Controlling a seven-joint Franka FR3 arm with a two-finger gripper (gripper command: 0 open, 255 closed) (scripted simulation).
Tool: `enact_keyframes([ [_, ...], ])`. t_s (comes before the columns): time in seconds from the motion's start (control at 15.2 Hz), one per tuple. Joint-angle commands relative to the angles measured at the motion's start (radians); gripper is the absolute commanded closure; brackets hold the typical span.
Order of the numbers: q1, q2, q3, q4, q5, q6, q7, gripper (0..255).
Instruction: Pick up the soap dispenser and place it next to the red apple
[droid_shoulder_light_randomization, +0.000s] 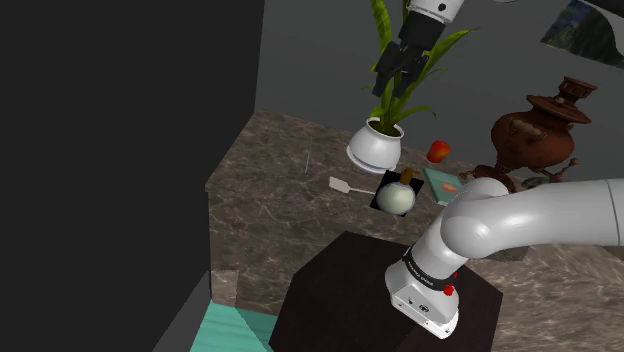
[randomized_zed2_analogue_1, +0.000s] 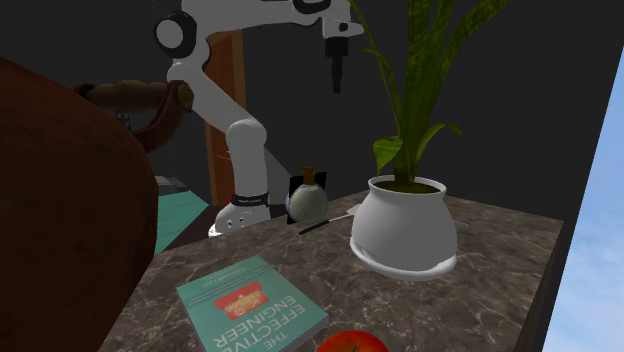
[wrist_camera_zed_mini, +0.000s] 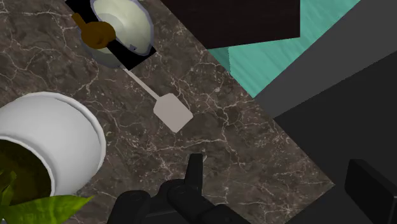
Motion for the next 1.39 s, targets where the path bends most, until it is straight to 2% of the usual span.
enact_keyframes([
  [0.0,0.0,0.0,0.0,0.0,0.0,0.0,0.0,0],
  [0.73,-0.073,-0.2,-0.146,-0.356,-0.154,0.116,-0.173,0],
  [1.32,-0.196,-0.284,-0.323,-0.573,-0.354,0.229,-0.337,0],
])
